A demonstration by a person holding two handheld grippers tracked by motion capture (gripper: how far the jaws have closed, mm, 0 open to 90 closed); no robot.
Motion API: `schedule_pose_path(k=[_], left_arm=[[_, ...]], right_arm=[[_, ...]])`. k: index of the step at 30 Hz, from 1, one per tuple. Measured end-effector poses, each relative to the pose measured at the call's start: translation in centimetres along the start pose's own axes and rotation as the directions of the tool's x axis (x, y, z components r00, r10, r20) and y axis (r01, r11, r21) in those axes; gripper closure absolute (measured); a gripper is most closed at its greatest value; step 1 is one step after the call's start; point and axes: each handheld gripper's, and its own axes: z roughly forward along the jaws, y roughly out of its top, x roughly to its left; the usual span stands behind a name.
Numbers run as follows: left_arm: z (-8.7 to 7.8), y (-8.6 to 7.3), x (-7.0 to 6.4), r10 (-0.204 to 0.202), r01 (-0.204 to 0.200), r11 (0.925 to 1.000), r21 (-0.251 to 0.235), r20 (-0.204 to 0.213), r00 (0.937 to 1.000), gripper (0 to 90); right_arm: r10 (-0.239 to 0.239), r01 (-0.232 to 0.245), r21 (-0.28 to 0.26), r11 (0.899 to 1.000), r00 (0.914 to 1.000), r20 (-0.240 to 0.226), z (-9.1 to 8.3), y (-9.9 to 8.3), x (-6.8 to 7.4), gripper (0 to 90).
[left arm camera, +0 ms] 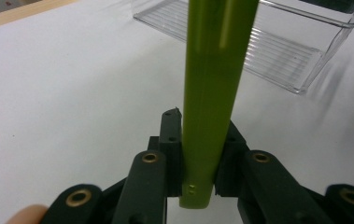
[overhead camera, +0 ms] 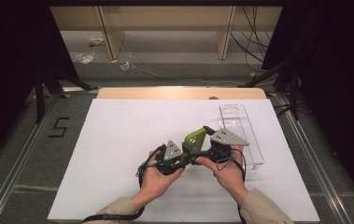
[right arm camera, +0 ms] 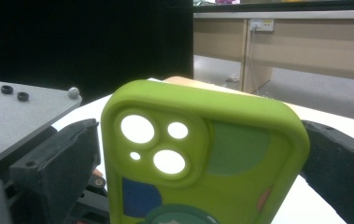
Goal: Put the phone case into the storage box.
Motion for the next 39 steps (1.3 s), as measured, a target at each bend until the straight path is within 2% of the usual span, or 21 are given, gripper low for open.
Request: schedule_pose_path(k=[10,18,26,39], left_arm=[[0.00,-0.02,-0.05,0.000,0.000,1.0000,-0.002,-0.002,1.0000,76.5],[-0.06,0.00,0.01,-0.004,0.004,1.0000,-0.006,-0.004,1.0000,76.4],[-0.08,0.00,-0.02,-0.005,0.005,0.9999,-0.010,-0.003,1.0000,76.3],[-0.19,0.05,0.00,-0.002,0.002,0.9998,-0.017,0.000,1.0000,76.1]], right_arm=[[0.000,0.000,-0.003,1.000,1.0000,0.007,0.12,-0.04,0.07,7.1],[0.010,-0.010,-0.007,1.000,0.9999,0.009,0.12,-0.12,0.13,13.8],[0.019,-0.019,-0.010,1.000,0.9998,0.000,0.07,-0.07,0.07,14.9],[0.008,-0.007,-0.018,1.000,1.0000,0.000,0.01,0.06,0.22,15.5]])
